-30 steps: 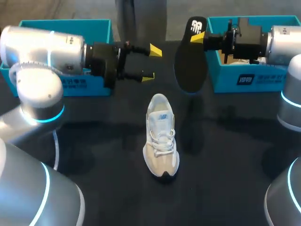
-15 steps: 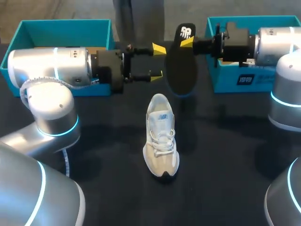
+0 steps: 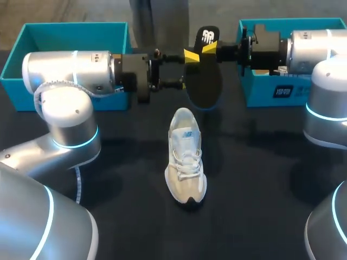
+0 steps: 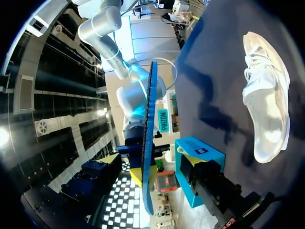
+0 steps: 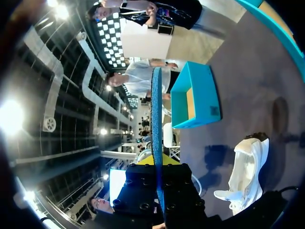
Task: Take the shoe out of the shoebox, open the shoe tongue, remove and reinsert the insole, then place the shoe into the shoebox
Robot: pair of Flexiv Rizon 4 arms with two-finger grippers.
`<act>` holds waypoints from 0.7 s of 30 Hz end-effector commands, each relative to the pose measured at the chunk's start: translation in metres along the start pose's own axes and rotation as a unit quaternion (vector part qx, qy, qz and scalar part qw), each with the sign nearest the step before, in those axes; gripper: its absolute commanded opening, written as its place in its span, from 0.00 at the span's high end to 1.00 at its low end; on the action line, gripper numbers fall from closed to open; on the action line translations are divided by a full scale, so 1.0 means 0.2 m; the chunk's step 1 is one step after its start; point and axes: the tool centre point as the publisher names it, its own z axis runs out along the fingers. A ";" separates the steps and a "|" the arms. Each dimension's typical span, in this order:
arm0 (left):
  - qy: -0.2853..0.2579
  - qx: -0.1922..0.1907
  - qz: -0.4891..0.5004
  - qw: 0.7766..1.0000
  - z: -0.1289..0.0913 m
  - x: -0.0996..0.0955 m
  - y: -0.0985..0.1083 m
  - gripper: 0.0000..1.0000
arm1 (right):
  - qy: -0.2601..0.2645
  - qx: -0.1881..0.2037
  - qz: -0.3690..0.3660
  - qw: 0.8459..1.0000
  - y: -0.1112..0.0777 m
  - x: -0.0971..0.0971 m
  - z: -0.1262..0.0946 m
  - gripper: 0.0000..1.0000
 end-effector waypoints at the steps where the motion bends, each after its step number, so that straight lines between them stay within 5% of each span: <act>1: 0.001 0.003 0.001 1.000 0.01 0.00 0.01 0.18 | -0.003 0.003 0.002 1.000 0.01 0.00 0.02 1.00; 13: -0.011 0.006 -0.003 1.000 0.03 0.01 -0.01 0.40 | -0.002 0.008 0.007 1.000 0.03 -0.01 0.08 1.00; 18: -0.008 0.011 0.000 1.000 0.03 0.02 -0.01 0.61 | 0.000 0.009 0.007 1.000 0.03 -0.01 0.09 1.00; 21: -0.009 0.010 0.001 1.000 0.03 0.02 -0.02 0.88 | 0.002 0.008 0.007 1.000 0.03 -0.01 0.09 1.00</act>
